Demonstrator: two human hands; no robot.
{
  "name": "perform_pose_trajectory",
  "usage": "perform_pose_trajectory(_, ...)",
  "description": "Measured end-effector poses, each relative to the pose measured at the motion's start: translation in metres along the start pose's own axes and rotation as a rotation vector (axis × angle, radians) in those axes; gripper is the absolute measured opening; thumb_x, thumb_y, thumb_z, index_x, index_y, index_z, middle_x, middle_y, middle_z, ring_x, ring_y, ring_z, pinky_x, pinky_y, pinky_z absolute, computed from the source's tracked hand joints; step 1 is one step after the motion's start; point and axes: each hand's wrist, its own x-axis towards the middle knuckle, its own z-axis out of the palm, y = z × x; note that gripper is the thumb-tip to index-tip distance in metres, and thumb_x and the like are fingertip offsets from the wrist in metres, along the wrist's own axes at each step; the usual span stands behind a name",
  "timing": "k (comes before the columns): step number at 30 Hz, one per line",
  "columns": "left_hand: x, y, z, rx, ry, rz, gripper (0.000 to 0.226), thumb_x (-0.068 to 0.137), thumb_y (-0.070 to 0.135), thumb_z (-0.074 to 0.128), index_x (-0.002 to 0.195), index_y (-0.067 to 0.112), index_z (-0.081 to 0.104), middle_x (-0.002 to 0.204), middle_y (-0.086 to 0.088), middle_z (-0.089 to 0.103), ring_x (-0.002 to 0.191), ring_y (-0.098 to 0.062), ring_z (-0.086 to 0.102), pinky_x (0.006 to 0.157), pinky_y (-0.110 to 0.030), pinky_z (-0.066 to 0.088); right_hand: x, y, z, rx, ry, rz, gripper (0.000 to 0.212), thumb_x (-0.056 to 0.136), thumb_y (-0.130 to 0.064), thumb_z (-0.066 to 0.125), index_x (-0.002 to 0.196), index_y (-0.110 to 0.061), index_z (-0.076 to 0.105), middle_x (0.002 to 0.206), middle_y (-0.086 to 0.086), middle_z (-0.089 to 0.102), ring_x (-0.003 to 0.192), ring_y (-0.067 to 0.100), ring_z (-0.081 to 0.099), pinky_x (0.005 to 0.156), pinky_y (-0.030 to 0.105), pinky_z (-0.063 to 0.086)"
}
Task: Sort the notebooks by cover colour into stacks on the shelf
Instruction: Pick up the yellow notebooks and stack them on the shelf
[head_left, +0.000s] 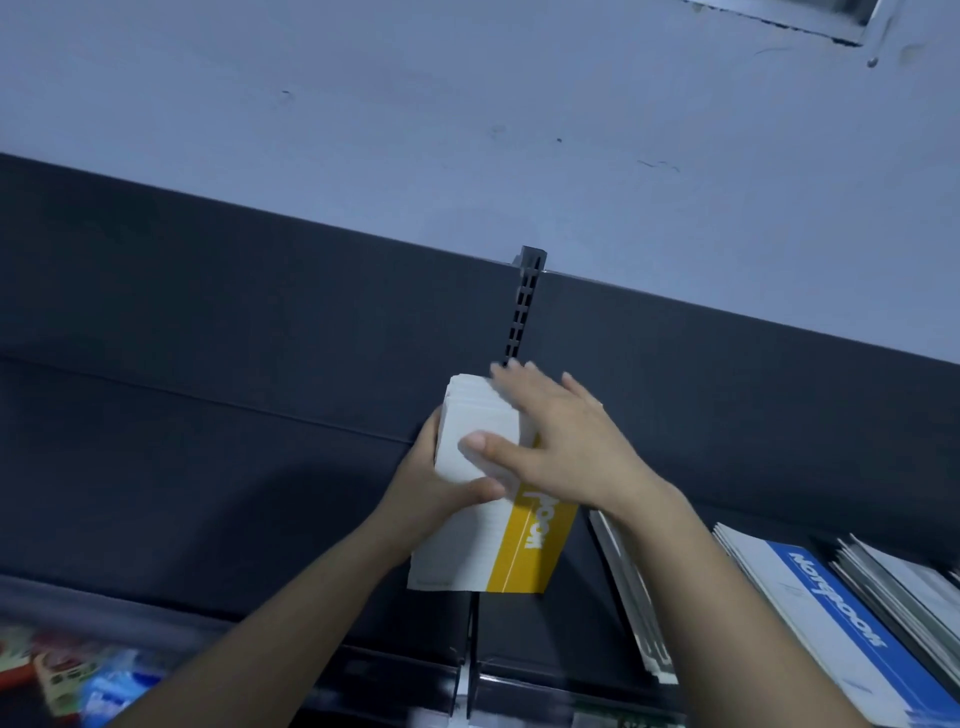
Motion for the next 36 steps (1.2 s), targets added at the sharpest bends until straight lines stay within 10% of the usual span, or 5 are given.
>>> perform_pose_trajectory(3,0.002,0.006,0.002,0.002,0.041,-0.010,0.085,0.052,0.035,0.085,0.129,0.025,0.050,0.120,0.004,0.067,0.110,-0.013,0.065,0.089,-0.033,0.053,-0.008,0.009,0.010,0.526,0.413,0.306,0.094,0.072,-0.083,0.037,0.150,-0.032,0.023,0.157,-0.010,0.026,0.146,0.009,0.020,0.121,0.041,0.016)
perform_pose_trajectory(8,0.009,0.008,0.004,-0.030,0.071,-0.054,0.101,0.055,0.044,0.083,0.142,0.020,0.039,0.121,0.006,0.067,0.112,-0.013,0.064,0.099,-0.042,0.050,-0.010,0.015,0.030,1.439,0.223,0.671,0.091,0.073,-0.083,0.029,0.122,-0.013,0.062,0.113,0.012,0.070,0.097,0.020,0.071,0.077,0.033,0.053)
perform_pose_trajectory(13,0.014,0.014,0.001,-0.032,0.009,-0.052,0.091,0.057,0.043,0.080,0.137,0.023,0.042,0.119,0.005,0.067,0.110,-0.014,0.065,0.091,-0.033,0.053,-0.013,0.020,0.037,1.472,0.243,0.655,0.079,0.088,-0.073,0.021,0.107,-0.012,0.068,0.093,0.008,0.076,0.077,0.014,0.074,0.062,0.027,0.051)
perform_pose_trajectory(25,0.014,-0.004,-0.004,0.106,0.113,-0.051,0.080,0.056,0.038,0.083,0.127,0.029,0.047,0.121,0.011,0.063,0.111,-0.006,0.062,0.094,-0.038,0.052,-0.023,0.009,0.065,1.127,0.435,0.576,0.041,0.091,-0.050,0.053,0.122,-0.025,0.043,0.116,-0.006,0.058,0.111,0.011,0.058,0.099,0.044,0.047)
perform_pose_trajectory(36,-0.007,-0.032,-0.012,0.104,-0.094,-0.204,0.086,0.061,0.025,0.086,0.136,0.027,0.043,0.128,0.005,0.062,0.117,-0.014,0.060,0.097,-0.039,0.051,-0.040,0.007,0.090,1.218,0.434,0.641,0.051,0.066,-0.032,0.061,0.113,-0.019,0.047,0.099,-0.001,0.063,0.096,0.019,0.060,0.081,0.034,0.046)
